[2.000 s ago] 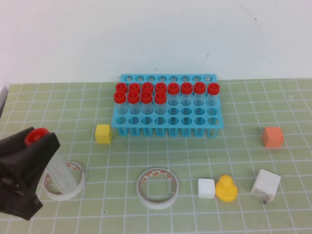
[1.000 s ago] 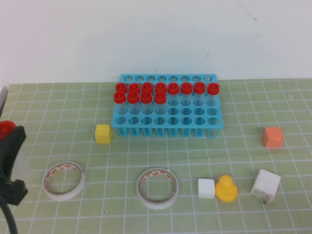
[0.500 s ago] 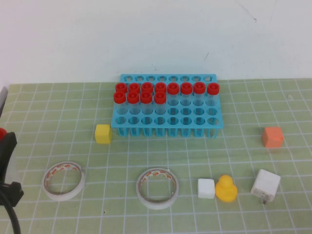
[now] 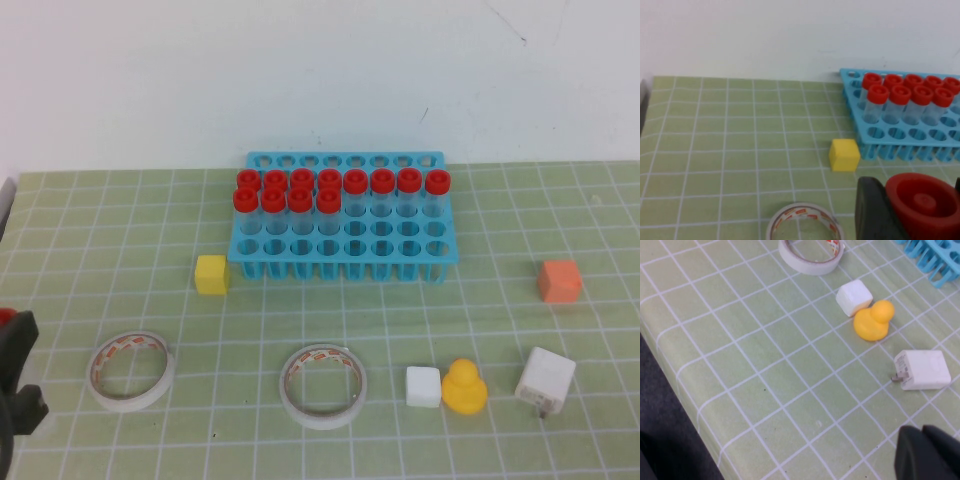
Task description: Place the test tubes
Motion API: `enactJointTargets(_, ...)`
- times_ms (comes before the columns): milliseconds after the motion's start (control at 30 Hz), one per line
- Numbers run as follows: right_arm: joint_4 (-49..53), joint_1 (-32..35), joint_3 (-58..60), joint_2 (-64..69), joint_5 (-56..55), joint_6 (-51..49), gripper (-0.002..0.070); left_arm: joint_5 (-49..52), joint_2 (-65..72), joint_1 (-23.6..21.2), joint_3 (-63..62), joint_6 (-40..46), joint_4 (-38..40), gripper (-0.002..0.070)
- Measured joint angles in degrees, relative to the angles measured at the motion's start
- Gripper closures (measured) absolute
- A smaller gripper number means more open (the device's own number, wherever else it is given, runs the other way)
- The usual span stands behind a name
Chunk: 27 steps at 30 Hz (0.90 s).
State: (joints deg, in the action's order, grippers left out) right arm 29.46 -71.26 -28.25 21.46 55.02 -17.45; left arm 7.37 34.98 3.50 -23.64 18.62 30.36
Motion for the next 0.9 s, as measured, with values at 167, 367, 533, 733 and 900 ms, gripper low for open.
enactJointTargets(167,0.0,0.0,0.0,0.0,0.0,0.0,0.0678,-0.1,0.0,0.0,0.0,-5.4,-6.1,0.0407)
enactJointTargets(367,0.0,0.0,0.0,0.0,0.0,0.0,0.0678,-1.0,0.0,0.0,0.0,-10.3,-13.7,0.0407)
enactJointTargets(533,0.0,0.0,0.0,0.0,0.0,0.0,0.0678,-1.0,0.0,0.0,0.0,-22.7,-25.8,0.0407)
enactJointTargets(733,0.0,0.0,0.0,0.0,0.0,0.0,0.0678,-1.5,0.0,0.0,0.0,-25.0,-27.7,0.0407)
enactJointTargets(900,0.0,0.0,0.0,0.0,0.0,0.0,0.0678,-9.4,0.8,0.0,0.0,-27.1,-28.0,0.0407)
